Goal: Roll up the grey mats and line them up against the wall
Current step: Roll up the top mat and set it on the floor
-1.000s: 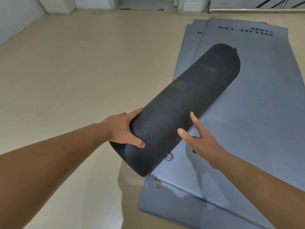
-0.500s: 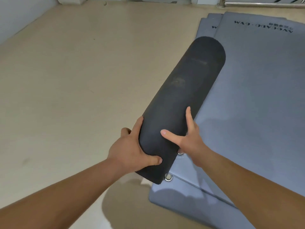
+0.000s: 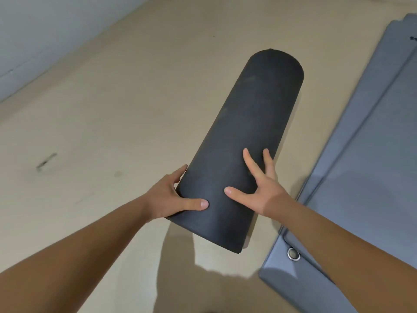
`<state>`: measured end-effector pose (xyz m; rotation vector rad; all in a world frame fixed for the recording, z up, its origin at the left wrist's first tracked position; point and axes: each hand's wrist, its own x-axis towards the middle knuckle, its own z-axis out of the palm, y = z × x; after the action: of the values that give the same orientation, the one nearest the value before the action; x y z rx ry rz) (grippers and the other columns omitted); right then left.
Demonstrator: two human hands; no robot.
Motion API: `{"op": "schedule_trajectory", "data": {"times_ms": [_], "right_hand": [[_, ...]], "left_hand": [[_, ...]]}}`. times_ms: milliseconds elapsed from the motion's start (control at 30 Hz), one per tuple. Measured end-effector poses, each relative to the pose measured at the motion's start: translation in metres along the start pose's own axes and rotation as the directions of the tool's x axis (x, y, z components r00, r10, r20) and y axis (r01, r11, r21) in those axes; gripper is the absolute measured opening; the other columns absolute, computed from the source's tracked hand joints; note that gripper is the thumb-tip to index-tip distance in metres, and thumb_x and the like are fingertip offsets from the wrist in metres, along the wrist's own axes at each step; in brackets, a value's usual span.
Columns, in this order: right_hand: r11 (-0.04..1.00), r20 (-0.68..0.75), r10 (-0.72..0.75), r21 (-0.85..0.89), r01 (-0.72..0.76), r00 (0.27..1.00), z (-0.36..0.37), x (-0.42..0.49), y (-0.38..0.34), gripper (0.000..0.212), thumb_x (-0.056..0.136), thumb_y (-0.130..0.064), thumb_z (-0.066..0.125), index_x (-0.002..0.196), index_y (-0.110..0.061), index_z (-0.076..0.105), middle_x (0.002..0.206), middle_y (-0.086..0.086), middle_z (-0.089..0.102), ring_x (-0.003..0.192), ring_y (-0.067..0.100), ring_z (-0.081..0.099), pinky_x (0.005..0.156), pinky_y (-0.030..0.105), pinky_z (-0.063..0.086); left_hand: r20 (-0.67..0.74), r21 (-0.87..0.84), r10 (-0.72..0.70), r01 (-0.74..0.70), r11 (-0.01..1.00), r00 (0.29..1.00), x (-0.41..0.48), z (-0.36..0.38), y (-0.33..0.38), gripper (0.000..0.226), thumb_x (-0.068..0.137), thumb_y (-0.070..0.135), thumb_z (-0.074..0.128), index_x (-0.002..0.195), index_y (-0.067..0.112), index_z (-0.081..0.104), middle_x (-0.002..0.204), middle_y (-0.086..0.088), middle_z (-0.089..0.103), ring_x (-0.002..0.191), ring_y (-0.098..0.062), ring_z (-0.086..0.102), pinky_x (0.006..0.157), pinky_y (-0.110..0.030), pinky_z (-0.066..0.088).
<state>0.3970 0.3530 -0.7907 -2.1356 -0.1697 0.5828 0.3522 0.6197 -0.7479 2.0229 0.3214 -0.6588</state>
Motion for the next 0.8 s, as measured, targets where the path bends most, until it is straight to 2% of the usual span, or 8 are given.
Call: {"op": "schedule_trajectory", "data": {"times_ms": [67,167,267,333,500,633,733,800], "right_hand": [[0.992,-0.037,0.024,-0.125,-0.029,0.999,0.011,0.007,-0.017,0.095,0.082,-0.073,0.067,0.148,-0.073,-0.001,0.160,-0.030,-0.029,0.156,0.023,0.011,0.123,0.042,0.031],[0.952,-0.150,-0.032,-0.305,-0.016,0.988,0.024,0.017,-0.043,0.078,0.092,-0.071,0.052,0.156,-0.062,0.008,0.169,-0.019,-0.016,0.144,0.032,0.023,0.116,0.042,0.038],[0.895,-0.209,-0.339,-0.371,0.246,0.917,0.034,0.032,-0.070,0.065,0.095,-0.058,0.045,0.157,-0.040,0.040,0.166,-0.006,0.034,0.122,0.029,0.045,0.106,0.043,0.046],[0.847,-0.125,-0.469,-0.343,0.406,0.874,0.040,0.048,-0.083,0.059,0.095,-0.041,0.050,0.152,-0.027,0.051,0.155,-0.004,0.051,0.132,0.024,0.049,0.114,0.042,0.041],[0.764,-0.109,-0.512,-0.511,0.394,0.852,0.060,0.080,-0.093,0.058,0.093,-0.059,0.054,0.147,-0.037,0.056,0.162,0.015,0.038,0.147,0.037,0.039,0.107,0.058,0.045],[0.874,-0.157,-0.389,-0.376,0.309,0.908,0.084,0.092,-0.114,0.070,0.089,-0.061,0.063,0.153,-0.037,0.048,0.166,0.012,0.028,0.155,0.040,0.018,0.115,0.054,0.036],[0.855,-0.061,-0.429,-0.349,0.384,0.901,0.091,0.106,-0.132,0.064,0.095,-0.043,0.070,0.154,-0.035,0.047,0.171,-0.001,0.021,0.159,0.028,0.008,0.121,0.044,0.026],[0.848,-0.013,-0.460,-0.303,0.434,0.888,0.088,0.114,-0.141,0.058,0.097,-0.035,0.069,0.152,-0.030,0.050,0.170,-0.004,0.021,0.158,0.020,0.016,0.121,0.035,0.028]], "left_hand": [[-0.149,0.241,-0.020,0.055,0.969,0.989,-0.002,-0.015,-0.001,0.123,0.058,0.069,0.091,0.160,0.047,0.026,0.149,0.020,0.041,0.133,-0.010,0.051,0.103,-0.036,0.048],[-0.250,0.523,0.259,-0.095,0.847,0.933,-0.023,-0.018,0.009,0.084,0.071,0.069,0.071,0.147,0.047,0.042,0.140,0.019,0.043,0.124,-0.011,0.052,0.094,-0.034,0.051],[-0.220,0.547,0.223,-0.070,0.834,0.950,-0.035,-0.010,0.009,0.084,0.065,0.086,0.061,0.136,0.043,0.046,0.128,0.021,0.046,0.115,-0.009,0.054,0.090,-0.036,0.054],[-0.252,0.529,0.163,-0.005,0.849,0.954,-0.025,-0.017,-0.005,0.095,0.058,0.092,0.063,0.131,0.036,0.042,0.124,0.021,0.046,0.113,-0.009,0.053,0.087,-0.038,0.055],[-0.238,0.111,0.093,-0.068,0.992,0.967,-0.010,-0.086,-0.048,0.097,0.058,0.075,0.088,0.140,0.045,0.046,0.137,0.024,0.053,0.125,-0.003,0.057,0.101,-0.040,0.053],[-0.408,0.465,0.184,0.030,0.885,0.894,-0.016,-0.120,-0.049,0.097,0.069,0.074,0.076,0.152,0.042,0.038,0.156,0.011,0.033,0.144,-0.013,0.029,0.102,-0.037,0.043],[-0.423,0.737,0.456,0.005,0.676,0.783,-0.032,-0.100,-0.033,0.068,0.078,0.057,0.065,0.141,0.035,0.049,0.146,0.000,0.044,0.125,-0.029,0.049,0.082,-0.037,0.052],[-0.377,0.777,0.412,0.042,0.627,0.830,-0.031,-0.079,-0.041,0.076,0.077,0.066,0.060,0.143,0.029,0.046,0.150,-0.007,0.043,0.131,-0.035,0.047,0.094,-0.043,0.052]]}}
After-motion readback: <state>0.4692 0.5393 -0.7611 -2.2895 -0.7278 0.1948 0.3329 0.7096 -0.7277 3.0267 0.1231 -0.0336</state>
